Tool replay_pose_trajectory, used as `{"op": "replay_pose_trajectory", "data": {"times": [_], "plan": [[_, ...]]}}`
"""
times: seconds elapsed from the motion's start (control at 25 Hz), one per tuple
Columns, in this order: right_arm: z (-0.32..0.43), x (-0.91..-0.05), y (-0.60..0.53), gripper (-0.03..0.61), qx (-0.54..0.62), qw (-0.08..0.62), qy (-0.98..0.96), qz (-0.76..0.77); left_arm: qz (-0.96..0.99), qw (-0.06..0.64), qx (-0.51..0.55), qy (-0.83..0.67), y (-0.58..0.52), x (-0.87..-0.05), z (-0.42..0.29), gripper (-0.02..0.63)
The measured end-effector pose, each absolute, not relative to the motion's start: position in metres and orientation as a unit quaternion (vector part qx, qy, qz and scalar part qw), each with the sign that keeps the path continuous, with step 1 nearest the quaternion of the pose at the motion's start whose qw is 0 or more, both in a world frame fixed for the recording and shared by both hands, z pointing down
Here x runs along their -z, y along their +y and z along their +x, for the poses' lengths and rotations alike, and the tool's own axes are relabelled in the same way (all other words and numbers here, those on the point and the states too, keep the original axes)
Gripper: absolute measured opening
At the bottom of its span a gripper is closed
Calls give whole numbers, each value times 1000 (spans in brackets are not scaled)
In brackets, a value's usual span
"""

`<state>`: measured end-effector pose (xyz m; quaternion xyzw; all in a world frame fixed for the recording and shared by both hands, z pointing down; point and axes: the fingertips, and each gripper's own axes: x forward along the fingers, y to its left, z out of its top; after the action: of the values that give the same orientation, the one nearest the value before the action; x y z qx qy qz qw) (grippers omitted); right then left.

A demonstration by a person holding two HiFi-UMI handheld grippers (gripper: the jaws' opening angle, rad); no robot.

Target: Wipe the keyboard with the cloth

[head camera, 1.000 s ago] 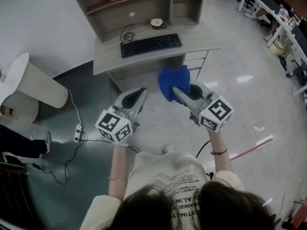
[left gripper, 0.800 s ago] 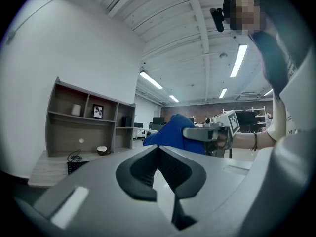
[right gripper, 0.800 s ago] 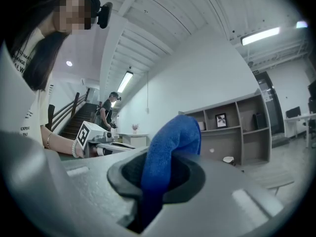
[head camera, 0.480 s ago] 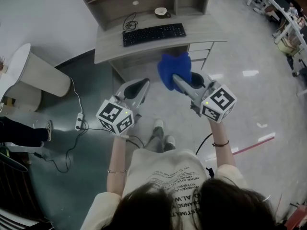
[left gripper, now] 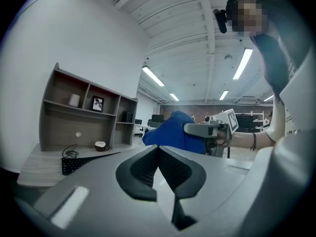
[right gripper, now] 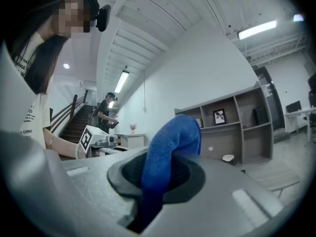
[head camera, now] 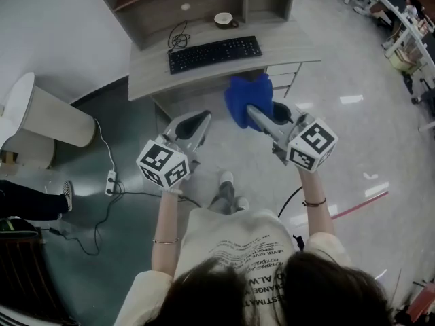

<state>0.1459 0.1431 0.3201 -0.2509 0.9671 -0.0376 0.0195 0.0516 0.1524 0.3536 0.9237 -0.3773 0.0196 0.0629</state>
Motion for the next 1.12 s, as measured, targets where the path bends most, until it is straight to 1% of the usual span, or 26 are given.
{"op": "replay_pose_trajectory", "data": {"times": [0.44, 1.12], "plan": [[121, -335, 85, 52, 54, 7, 964, -260, 927, 74, -16, -367, 92, -363, 25, -3], [106, -354, 26, 52, 67, -10, 952, -298, 942, 91, -8, -324, 28, -379, 11, -3]]}}
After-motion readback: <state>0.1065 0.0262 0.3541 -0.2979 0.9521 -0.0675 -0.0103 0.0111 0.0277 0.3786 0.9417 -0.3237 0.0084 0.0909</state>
